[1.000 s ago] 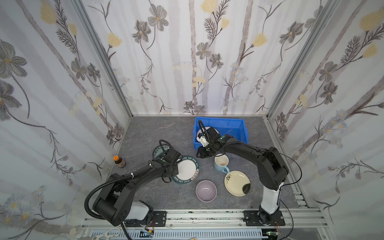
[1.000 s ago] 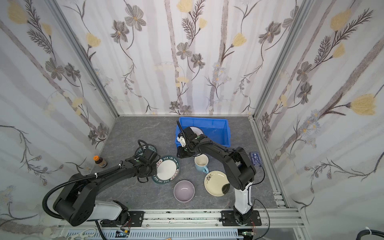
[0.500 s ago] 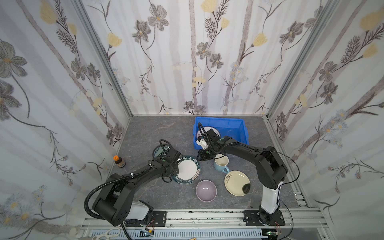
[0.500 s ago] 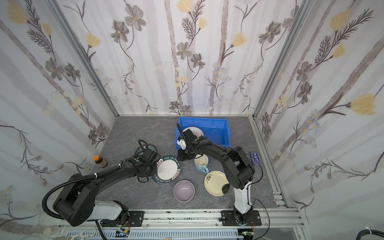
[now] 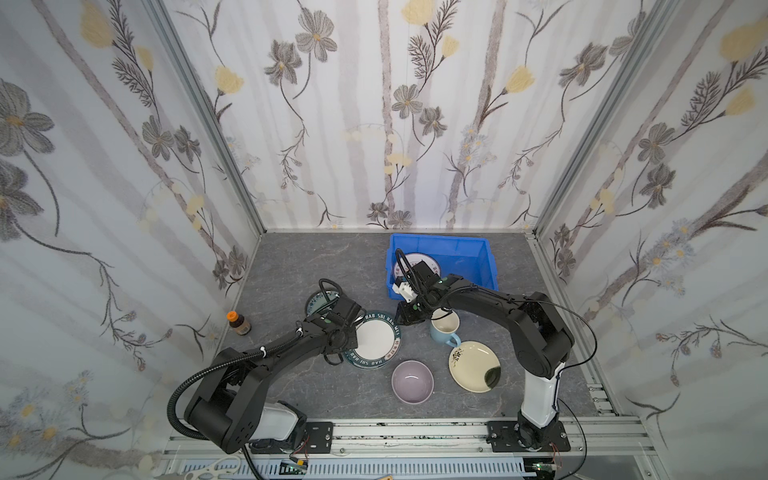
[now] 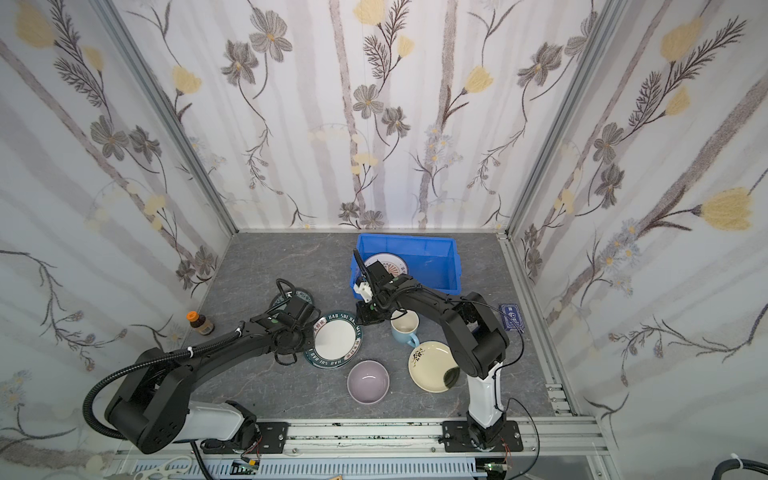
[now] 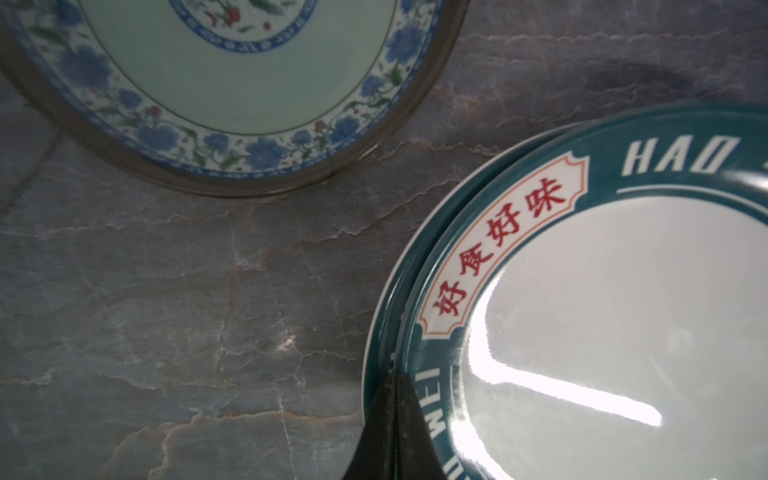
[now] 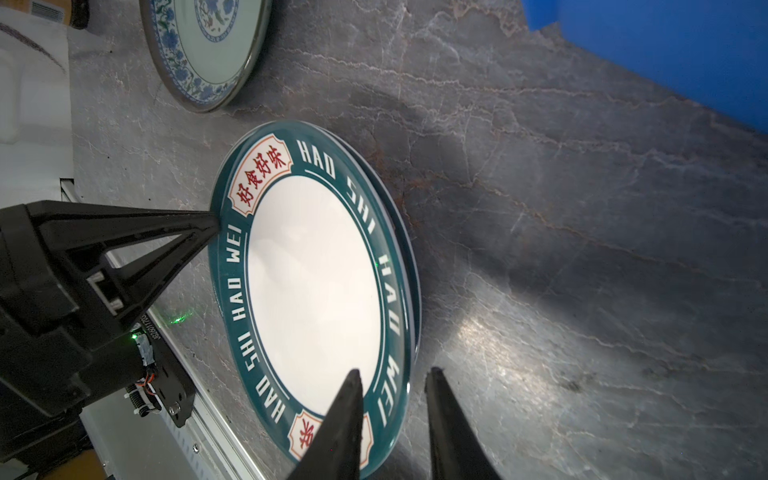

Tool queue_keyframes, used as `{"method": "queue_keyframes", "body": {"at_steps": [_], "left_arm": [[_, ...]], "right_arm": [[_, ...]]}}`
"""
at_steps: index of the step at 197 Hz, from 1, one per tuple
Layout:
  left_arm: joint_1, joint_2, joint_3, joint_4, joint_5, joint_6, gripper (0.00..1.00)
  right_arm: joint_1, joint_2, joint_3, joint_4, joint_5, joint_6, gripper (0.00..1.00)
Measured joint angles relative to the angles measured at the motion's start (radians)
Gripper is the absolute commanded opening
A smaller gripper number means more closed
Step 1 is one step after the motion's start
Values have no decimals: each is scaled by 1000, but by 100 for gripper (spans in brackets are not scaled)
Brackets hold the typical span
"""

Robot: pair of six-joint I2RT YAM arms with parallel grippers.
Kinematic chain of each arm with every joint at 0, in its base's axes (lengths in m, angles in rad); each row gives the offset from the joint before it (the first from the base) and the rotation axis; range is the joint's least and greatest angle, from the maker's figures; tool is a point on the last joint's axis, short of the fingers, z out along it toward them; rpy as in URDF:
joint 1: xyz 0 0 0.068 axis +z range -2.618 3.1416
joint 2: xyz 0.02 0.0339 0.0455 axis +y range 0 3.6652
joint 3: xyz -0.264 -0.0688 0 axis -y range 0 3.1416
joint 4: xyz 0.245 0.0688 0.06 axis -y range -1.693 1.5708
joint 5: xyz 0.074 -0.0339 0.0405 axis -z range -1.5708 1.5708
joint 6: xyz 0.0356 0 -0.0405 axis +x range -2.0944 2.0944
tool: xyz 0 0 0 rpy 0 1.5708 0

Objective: Place the mixed dishes into the plastic bin
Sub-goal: 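Close the right gripper on the green-rimmed plate rim and tilt it up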

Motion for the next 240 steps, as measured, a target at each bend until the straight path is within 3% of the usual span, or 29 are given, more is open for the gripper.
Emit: {"method": "queue_keyframes", "body": {"at_steps": [96, 135, 240], "left_arm": [[0, -10, 0, -2, 1, 0, 6], [0, -12, 0, -11, -3, 0, 6], [0, -3, 0, -12, 0, 0, 5]], "right_arm": [[11, 40, 3, -8, -12, -1, 28], [19, 53, 21, -18, -19, -4, 20], [24, 95, 37, -20, -64, -12, 20]]}}
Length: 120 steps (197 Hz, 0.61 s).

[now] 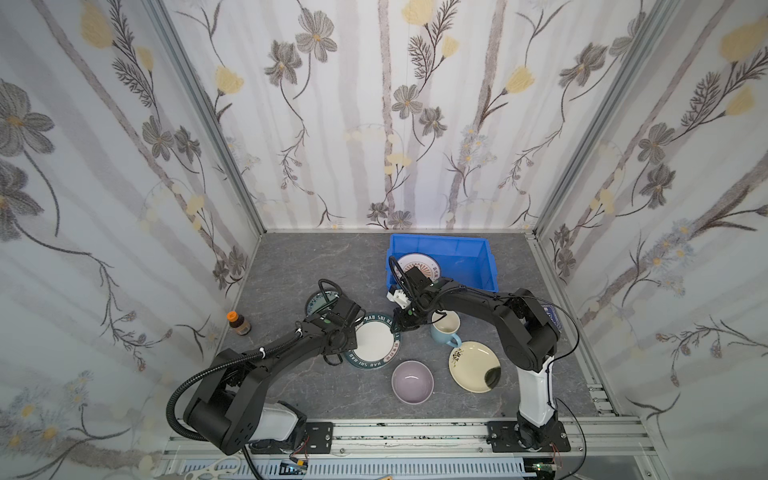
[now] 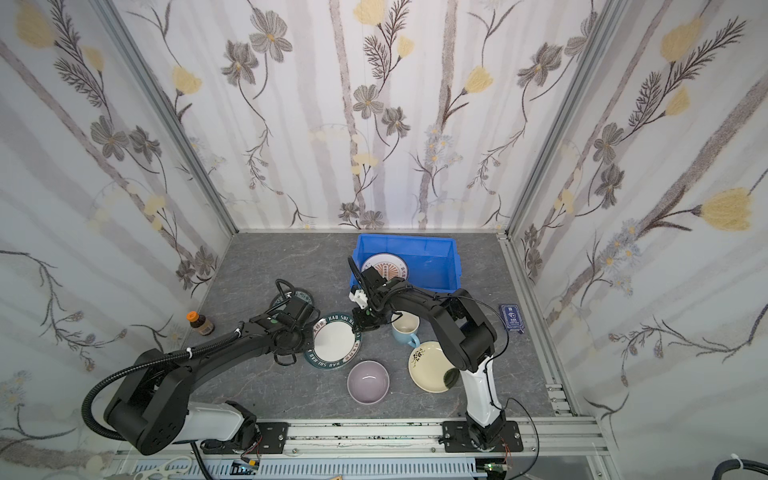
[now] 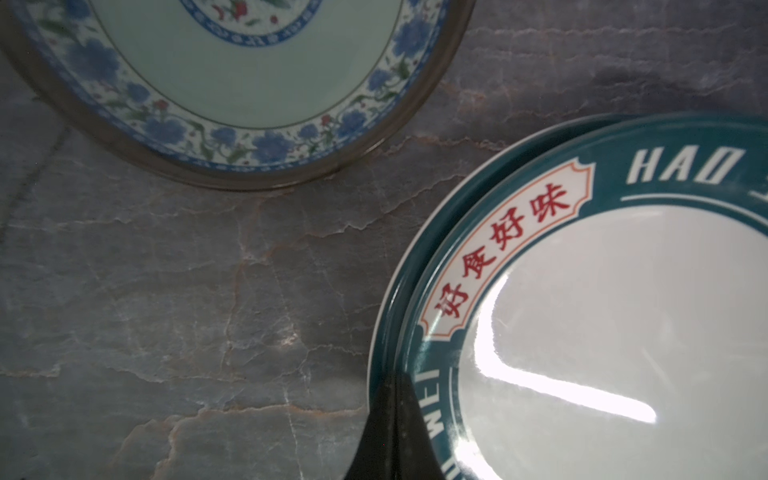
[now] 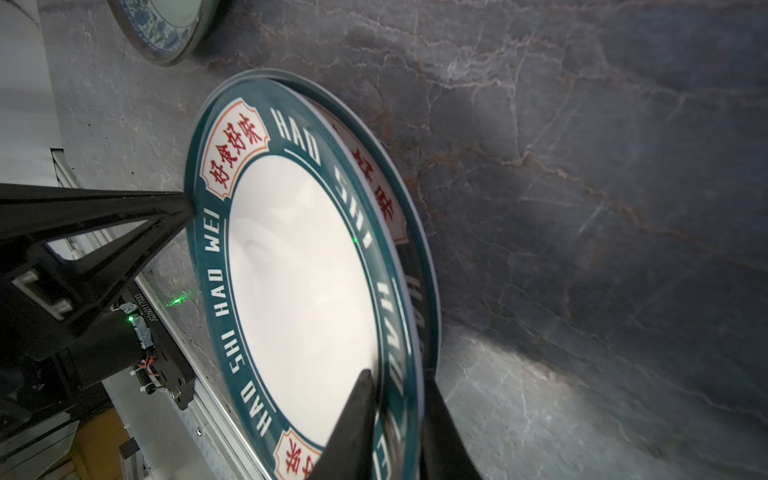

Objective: Place the mixed dishes into the plastic bin
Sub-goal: 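Close the right gripper on the green-rimmed plate rim and tilt it up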

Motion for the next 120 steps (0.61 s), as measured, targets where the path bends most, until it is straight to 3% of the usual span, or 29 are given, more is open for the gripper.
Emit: {"method": "queue_keyframes", "body": {"at_steps": [44, 61, 75, 89, 103, 120], "left_arm": [[0, -2, 2, -5, -11, 1, 8], [0, -9, 2, -19, -15, 8, 22], [0, -17, 3, -19, -6, 8, 40], [0, -28, 5, -19, -6, 7, 49], [0, -39, 9, -19, -7, 11, 68], [0, -50, 13, -21, -10, 11, 79]], "right_arm": [[-3, 11, 10, 2, -26, 3, 11], [-6, 10, 15, 8, -68, 8, 9], [-5, 9, 17, 15, -77, 7, 8], [-5, 7, 18, 18, -88, 6, 8], [-6, 4, 19, 22, -97, 3, 8], [-11, 4, 21, 23, -105, 1, 8]]}}
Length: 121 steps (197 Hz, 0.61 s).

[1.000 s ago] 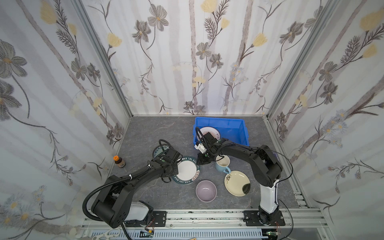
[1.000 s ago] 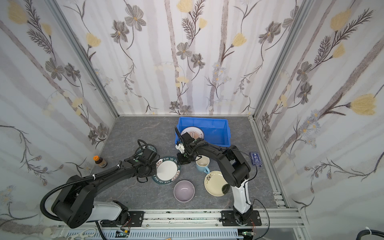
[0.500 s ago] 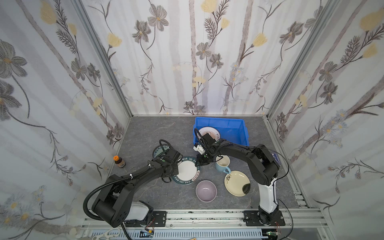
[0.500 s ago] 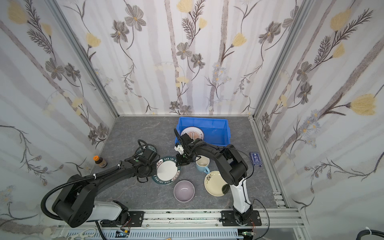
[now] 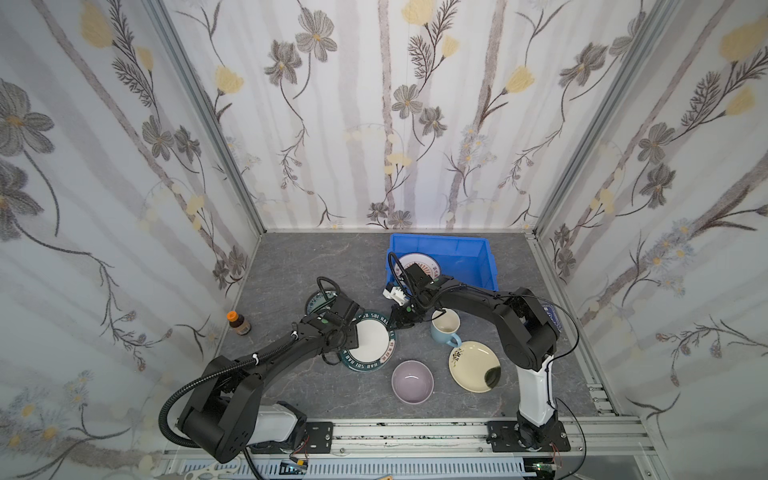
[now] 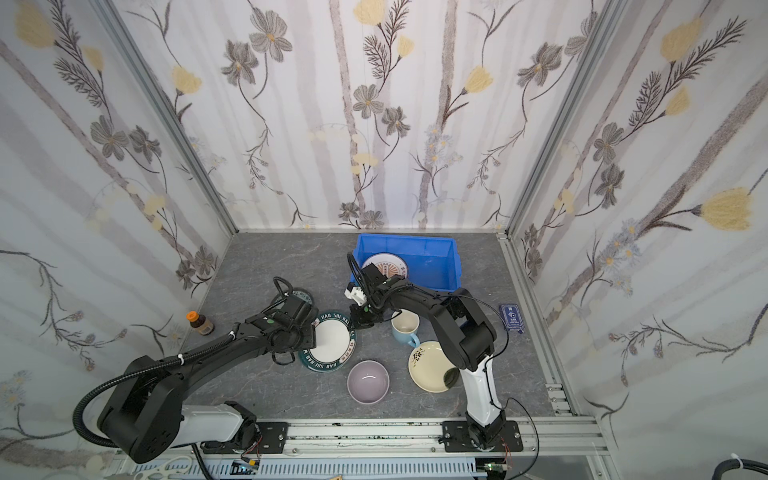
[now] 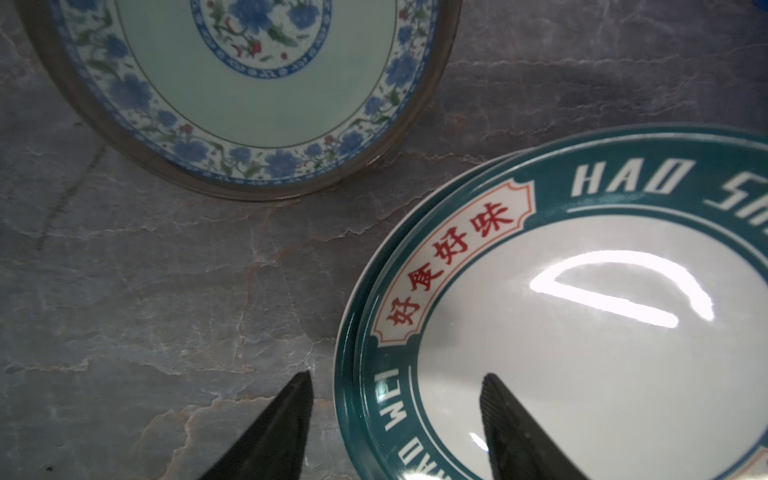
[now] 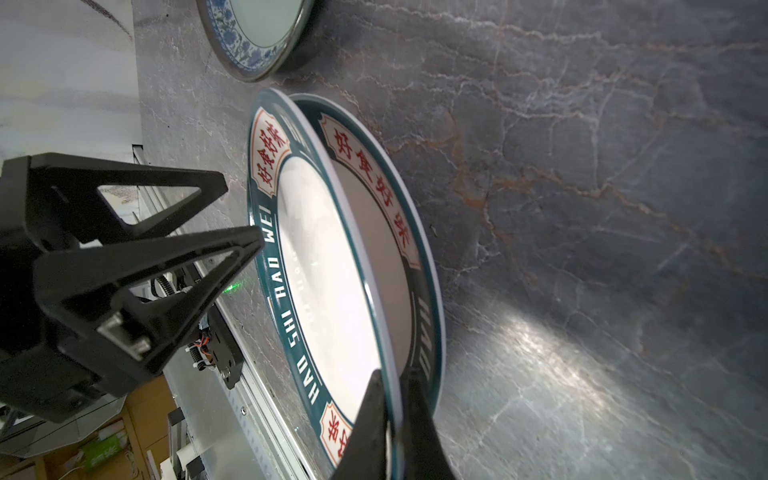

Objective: Place the mixed dishes into the plastic bin
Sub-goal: 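Close the right gripper on the green-rimmed plate rim and tilt it up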

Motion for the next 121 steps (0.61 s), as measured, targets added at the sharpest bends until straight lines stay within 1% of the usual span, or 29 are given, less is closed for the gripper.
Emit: {"method": "queue_keyframes", "body": {"at_steps": [6, 17, 49, 71, 121], "left_arm": [[0, -6, 1, 0, -2, 1, 84], [0, -19, 2, -2, -3, 1, 86], [0, -50, 3, -2, -4, 4, 100], [0, -64, 4, -9, -5, 3, 100], [0, -149, 21, -52, -16, 4, 100]], "right_arm": [[-1, 0, 1, 0, -4, 0, 8], [-4, -2, 3, 0, -7, 0, 8], [-13, -14, 10, -2, 4, -1, 7], [-15, -23, 11, -3, 6, -1, 7], [-25, -55, 13, -17, 12, -8, 7]]}}
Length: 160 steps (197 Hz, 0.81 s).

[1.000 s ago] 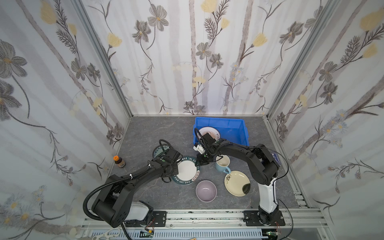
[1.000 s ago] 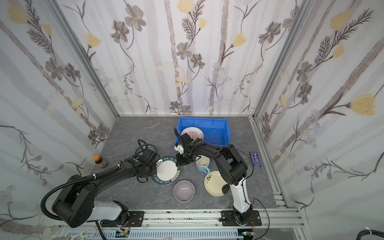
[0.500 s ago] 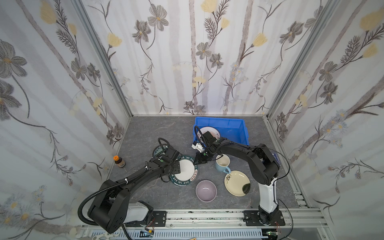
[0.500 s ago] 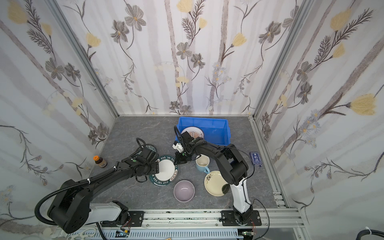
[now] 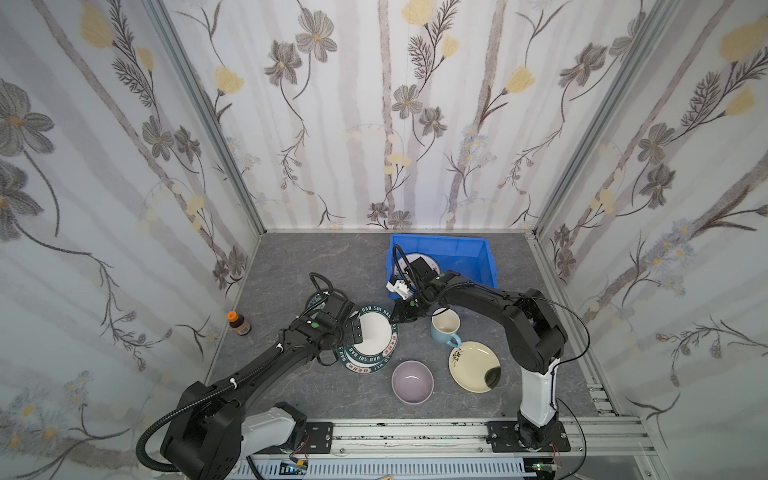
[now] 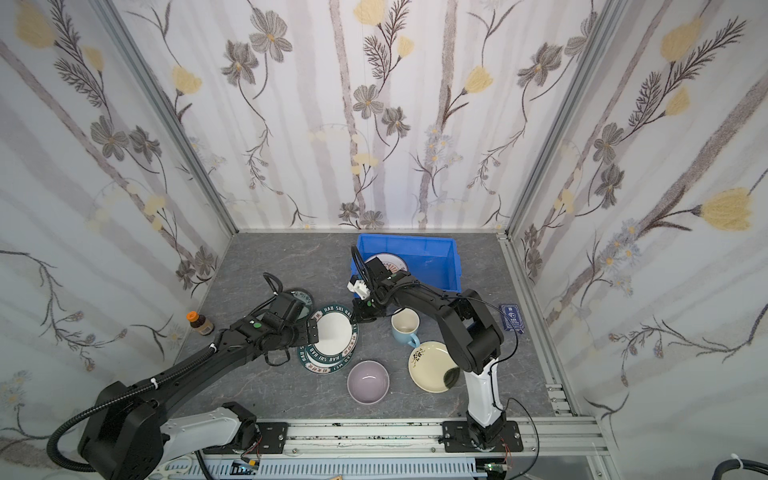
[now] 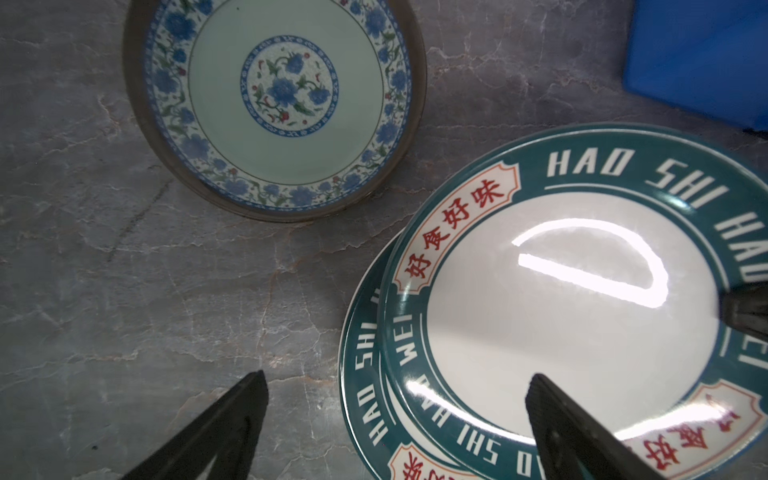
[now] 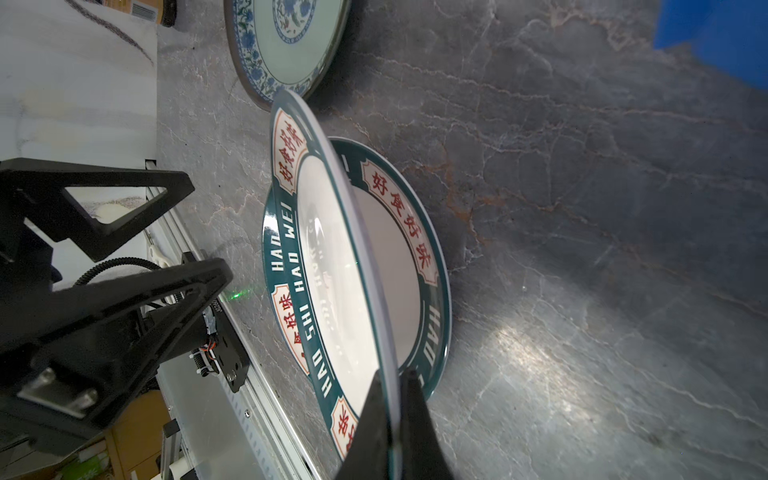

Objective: Place the mixed dishes into the plastic bin
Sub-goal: 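Close the right gripper on the green-rimmed plate rim and tilt it up, then lift the green-rimmed plate and carry it into the blue bin with right gripper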

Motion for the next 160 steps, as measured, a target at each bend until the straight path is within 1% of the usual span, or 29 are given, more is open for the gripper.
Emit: {"method": "queue_keyframes", "body": {"at_steps": [78, 112, 160], "left_arm": [[0, -113, 84, -101, -51, 0, 100], [0, -121, 121, -126, -61, 14, 100], [0, -63, 249, -143, -69, 57, 100]], "right_arm": [[-24, -56, 45, -6, -36, 0, 6], [-78, -84, 94, -18, -53, 0, 7], [-187, -99, 216, -36, -56, 0, 7]]}}
